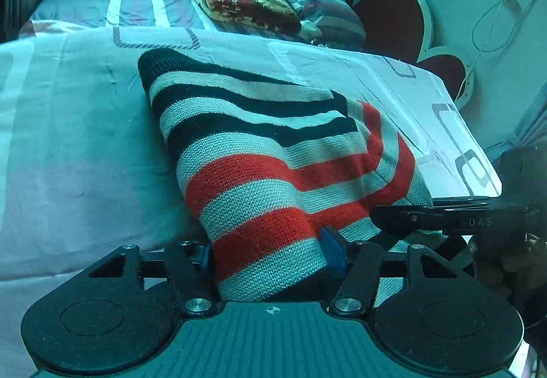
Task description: Fold small clothes
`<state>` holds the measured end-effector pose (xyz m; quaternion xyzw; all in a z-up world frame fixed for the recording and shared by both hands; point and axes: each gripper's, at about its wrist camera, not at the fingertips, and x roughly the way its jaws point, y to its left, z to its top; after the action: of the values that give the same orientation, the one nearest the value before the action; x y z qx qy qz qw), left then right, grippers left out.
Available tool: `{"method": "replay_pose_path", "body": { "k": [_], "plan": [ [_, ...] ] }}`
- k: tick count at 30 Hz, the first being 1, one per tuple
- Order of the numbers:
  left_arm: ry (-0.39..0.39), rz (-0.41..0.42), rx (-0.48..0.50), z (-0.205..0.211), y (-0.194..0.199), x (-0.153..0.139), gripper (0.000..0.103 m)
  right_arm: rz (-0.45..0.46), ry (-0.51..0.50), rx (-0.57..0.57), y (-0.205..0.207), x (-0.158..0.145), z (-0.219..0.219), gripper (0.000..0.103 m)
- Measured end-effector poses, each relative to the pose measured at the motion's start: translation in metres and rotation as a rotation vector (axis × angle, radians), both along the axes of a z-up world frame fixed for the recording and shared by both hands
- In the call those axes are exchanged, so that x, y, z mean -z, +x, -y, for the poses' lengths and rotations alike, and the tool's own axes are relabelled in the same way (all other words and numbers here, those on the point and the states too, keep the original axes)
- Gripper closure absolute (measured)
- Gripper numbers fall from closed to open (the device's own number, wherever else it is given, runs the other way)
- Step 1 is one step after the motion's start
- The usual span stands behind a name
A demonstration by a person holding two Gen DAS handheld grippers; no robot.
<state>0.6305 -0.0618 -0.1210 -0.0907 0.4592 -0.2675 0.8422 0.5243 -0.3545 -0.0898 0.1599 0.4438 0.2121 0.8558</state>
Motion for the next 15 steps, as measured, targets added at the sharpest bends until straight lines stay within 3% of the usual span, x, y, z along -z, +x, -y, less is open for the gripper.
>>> {"method": "replay_pose_path", "body": {
  "k": [8, 15],
  "plan": [
    [0.027, 0.027, 0.007, -0.005, -0.005, -0.013, 0.049, 0.026, -0.002, 0.013, -0.009, -0.008, -0.001, 0.070],
    [0.032, 0.082, 0.010, -0.019, -0.021, -0.043, 0.052, 0.079, -0.027, -0.020, -0.022, -0.038, -0.021, 0.070]
  ]
}}
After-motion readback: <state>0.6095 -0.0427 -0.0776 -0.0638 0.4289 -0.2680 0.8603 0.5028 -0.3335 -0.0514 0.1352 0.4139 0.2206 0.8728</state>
